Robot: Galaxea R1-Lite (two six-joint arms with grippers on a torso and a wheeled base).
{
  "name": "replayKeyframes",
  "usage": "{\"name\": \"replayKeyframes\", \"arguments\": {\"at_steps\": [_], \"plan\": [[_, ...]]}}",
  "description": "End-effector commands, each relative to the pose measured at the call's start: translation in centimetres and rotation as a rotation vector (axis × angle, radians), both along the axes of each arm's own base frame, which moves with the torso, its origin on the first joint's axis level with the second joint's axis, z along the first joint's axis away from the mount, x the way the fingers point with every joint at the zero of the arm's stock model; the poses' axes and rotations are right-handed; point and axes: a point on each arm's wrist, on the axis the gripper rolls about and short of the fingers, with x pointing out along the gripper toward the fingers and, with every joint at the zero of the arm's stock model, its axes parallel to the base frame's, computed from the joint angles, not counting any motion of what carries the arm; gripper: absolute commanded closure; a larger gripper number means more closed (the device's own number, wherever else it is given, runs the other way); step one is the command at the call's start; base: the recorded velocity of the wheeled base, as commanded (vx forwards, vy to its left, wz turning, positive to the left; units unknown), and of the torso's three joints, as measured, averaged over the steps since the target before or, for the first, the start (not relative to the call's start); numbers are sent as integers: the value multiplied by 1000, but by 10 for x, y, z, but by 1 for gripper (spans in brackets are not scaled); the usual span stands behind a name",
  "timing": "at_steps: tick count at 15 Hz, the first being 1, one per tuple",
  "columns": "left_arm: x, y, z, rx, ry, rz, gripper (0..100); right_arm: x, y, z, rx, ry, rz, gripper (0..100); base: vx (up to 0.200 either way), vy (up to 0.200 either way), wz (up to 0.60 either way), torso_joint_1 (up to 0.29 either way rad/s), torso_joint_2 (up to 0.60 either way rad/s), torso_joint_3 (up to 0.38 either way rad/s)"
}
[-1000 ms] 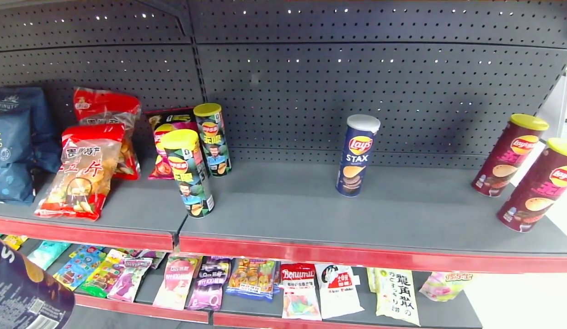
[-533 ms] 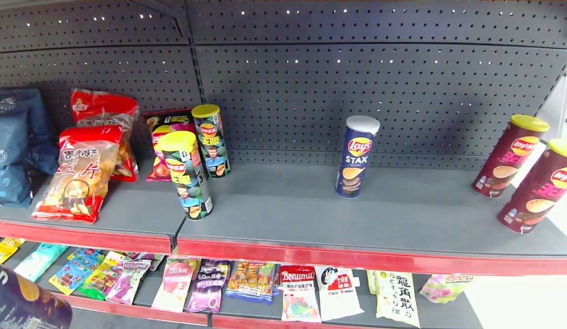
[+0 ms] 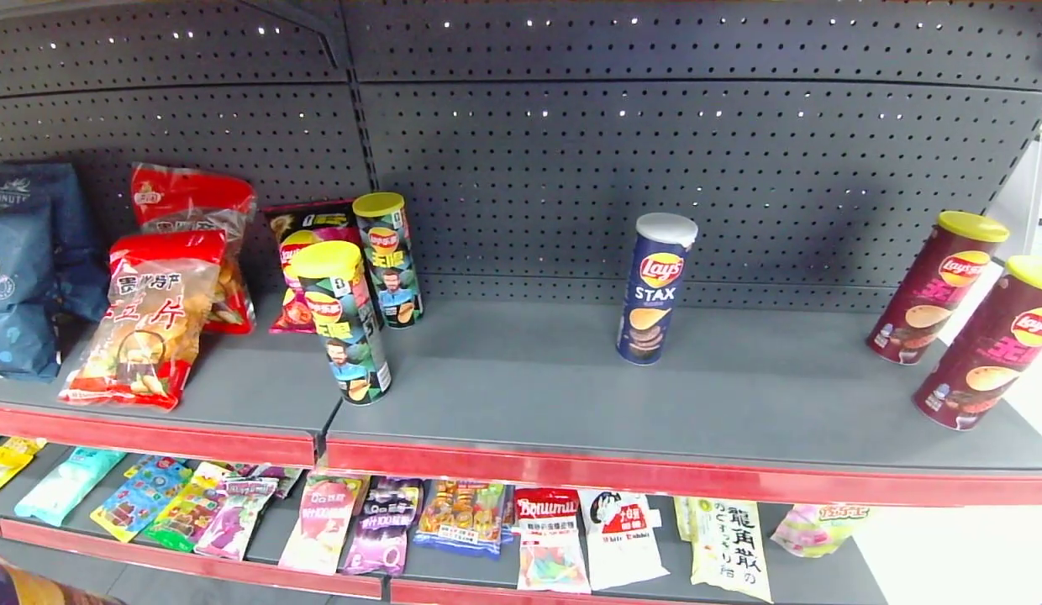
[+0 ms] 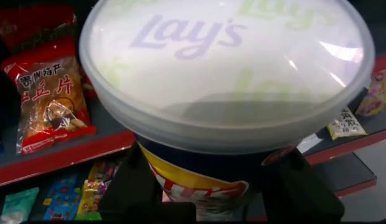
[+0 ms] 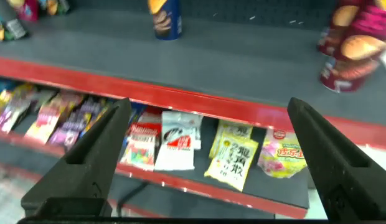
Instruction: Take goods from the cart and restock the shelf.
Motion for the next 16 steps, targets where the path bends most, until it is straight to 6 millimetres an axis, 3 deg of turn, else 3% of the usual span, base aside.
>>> {"name": "replayKeyframes", "arguments": {"at_steps": [1, 3, 4, 6, 9, 11, 16], "plan": [[-1, 0, -1, -1, -4, 3, 100, 104, 12, 46, -59, 223, 123, 0, 0, 0, 0, 0, 0, 0], [-1, 0, -2, -1, 2, 6, 100, 141, 22, 46, -56, 229, 167, 0, 0, 0, 0, 0, 0, 0], [0, 0, -3, -1, 5, 6, 100, 178, 43, 47, -65, 206, 234, 0, 0, 0, 0, 0, 0, 0], [0, 0, -2, -5, 6, 7, 100, 214, 65, 42, -81, 236, 260, 0, 0, 0, 0, 0, 0, 0], [2, 0, -2, -8, 16, 6, 100, 273, 82, 33, -67, 127, 224, 0, 0, 0, 0, 0, 0, 0], [5, 0, -4, -9, 34, 6, 100, 284, 93, 20, -84, 155, 207, 0, 0, 0, 0, 0, 0, 0], [6, 1, -4, -9, 42, 9, 100, 322, 111, 19, -82, 125, 204, 0, 0, 0, 0, 0, 0, 0]]}}
